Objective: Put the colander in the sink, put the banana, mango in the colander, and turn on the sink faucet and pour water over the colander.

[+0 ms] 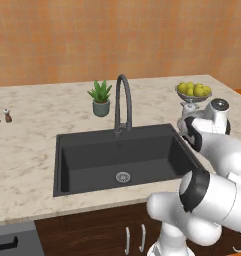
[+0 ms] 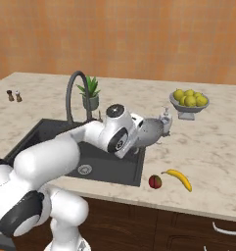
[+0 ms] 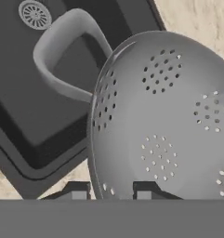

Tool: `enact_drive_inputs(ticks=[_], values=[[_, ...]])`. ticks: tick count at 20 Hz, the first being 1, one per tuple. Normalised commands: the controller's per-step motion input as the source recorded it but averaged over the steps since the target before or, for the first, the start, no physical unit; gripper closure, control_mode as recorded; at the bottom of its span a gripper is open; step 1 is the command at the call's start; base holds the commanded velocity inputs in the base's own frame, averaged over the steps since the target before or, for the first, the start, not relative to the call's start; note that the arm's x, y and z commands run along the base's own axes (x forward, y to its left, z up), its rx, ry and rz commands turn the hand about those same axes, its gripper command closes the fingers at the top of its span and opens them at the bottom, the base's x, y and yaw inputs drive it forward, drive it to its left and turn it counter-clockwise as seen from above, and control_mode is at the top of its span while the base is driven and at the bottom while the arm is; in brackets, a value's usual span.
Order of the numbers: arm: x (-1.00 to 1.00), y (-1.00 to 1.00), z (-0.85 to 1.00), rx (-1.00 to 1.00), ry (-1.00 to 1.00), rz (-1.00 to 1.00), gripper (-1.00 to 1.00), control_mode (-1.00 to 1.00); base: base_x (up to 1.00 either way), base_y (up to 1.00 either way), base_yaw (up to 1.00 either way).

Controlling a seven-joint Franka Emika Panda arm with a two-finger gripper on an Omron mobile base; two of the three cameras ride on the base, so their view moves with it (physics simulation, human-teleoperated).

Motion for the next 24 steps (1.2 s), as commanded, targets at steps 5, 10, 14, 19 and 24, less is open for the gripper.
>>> enact_drive_inputs(ticks=[5,10,14,19,24], values=[[-0.25,0.83,0.84,0.00,0.59,0.16,1.00,-1.00,0.00,0.00,0.00],[-0.25,0.67,0.13,0.01,0.45,0.16,1.00,-1.00,0.00,0.00,0.00],[-0.52,0.64,-0.51,0.08,0.04,0.06,1.00,-1.00,0.00,0.00,0.00],[-0.56,1.00,-0.41,0.01,-0.08,-0.02,1.00,-1.00,0.00,0.00,0.00],[-0.12,0.73,-0.03,0.09,-0.29,-0.19,1.00,-1.00,0.00,0.00,0.00]])
